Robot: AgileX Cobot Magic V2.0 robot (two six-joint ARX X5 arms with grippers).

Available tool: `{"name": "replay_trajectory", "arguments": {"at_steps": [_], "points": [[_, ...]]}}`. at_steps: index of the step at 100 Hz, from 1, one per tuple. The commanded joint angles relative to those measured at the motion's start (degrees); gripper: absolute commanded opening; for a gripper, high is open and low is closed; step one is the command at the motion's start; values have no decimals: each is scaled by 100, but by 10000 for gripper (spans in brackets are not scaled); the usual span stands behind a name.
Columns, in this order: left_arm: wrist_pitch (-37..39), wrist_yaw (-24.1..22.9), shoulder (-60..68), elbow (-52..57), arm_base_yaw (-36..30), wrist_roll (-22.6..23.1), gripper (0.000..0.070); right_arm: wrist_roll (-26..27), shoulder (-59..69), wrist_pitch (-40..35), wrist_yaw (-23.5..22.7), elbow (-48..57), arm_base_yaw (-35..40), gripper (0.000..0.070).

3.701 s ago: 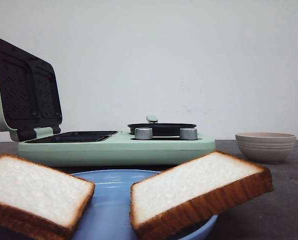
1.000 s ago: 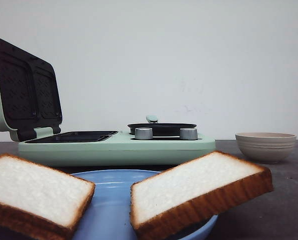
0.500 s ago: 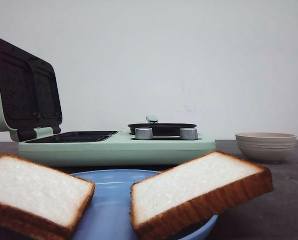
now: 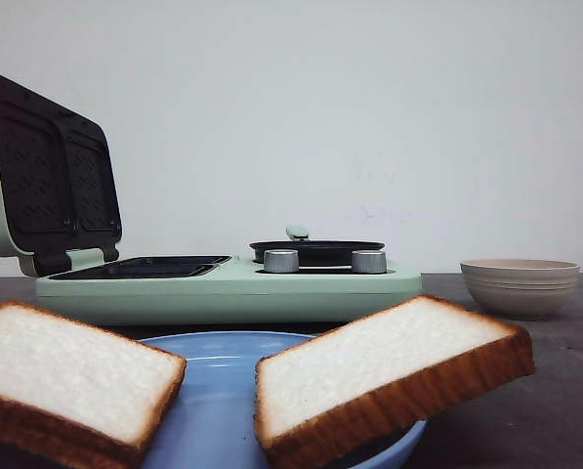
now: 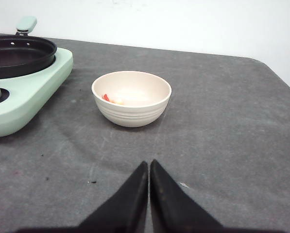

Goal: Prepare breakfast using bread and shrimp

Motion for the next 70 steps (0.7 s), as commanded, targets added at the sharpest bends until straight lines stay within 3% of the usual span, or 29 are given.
{"name": "replay_trajectory", "arguments": {"at_steps": [1,26,47,58,70], "points": [[-37,2,-9,-98,2,-11,22,105,-4,79,0,-22,11,4],[-61,-17,-9,61,2,-809,10,798,-2,74,0,72,11,3],[-151,-13,175,1051,2,-1176,11,1534,212,-122,201,925,11,3],[-396,35,573,1770,2,-1362,11,1585,743,-509,203,1639,11,3],[-848,431,1147,2542,2,-1335,11,1523,1504,-1228,101,2494,11,3]]}}
